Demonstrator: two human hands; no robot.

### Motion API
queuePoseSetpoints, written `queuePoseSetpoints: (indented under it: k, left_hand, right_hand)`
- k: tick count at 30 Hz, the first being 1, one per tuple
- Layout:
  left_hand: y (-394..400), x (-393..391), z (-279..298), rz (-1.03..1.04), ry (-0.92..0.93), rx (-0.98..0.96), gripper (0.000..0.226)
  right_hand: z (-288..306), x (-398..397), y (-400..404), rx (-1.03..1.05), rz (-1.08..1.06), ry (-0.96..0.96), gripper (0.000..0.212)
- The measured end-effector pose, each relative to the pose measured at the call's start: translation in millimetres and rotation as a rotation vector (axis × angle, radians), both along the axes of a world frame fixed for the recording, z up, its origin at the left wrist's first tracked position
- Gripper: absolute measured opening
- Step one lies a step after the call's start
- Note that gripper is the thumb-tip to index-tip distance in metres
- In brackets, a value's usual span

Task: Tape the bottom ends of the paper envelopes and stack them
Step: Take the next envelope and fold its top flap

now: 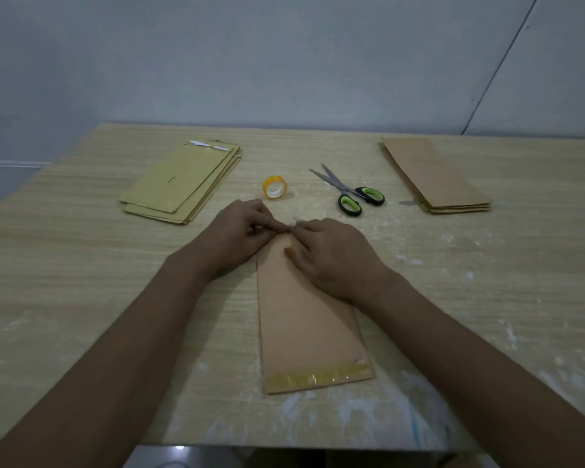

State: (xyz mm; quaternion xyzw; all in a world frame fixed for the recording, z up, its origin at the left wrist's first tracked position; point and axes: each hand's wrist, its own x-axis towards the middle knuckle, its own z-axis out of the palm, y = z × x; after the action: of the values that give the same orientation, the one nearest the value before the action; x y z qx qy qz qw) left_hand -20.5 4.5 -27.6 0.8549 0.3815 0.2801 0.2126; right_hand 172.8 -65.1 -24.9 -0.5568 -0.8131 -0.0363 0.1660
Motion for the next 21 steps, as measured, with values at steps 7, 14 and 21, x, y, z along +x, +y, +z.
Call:
queuePoseSetpoints:
  k: [7, 14, 21]
  left_hand:
    - [-4, -3, 0, 0.028, 0.038, -0.076, 0.060]
    - [-12, -6, 7, 0.033, 0.088, -0.134, 0.089]
    - [-21, -6, 13, 0.051, 0.176, -0.144, 0.103]
  right_hand:
    - [7, 12, -15, -0.370, 0.070, -0.115, 0.062]
    - [12, 19, -22, -0.471, 0.111, -0.144, 0.099]
    - [11, 20, -24, -0.454, 0.135, -0.137, 0.104]
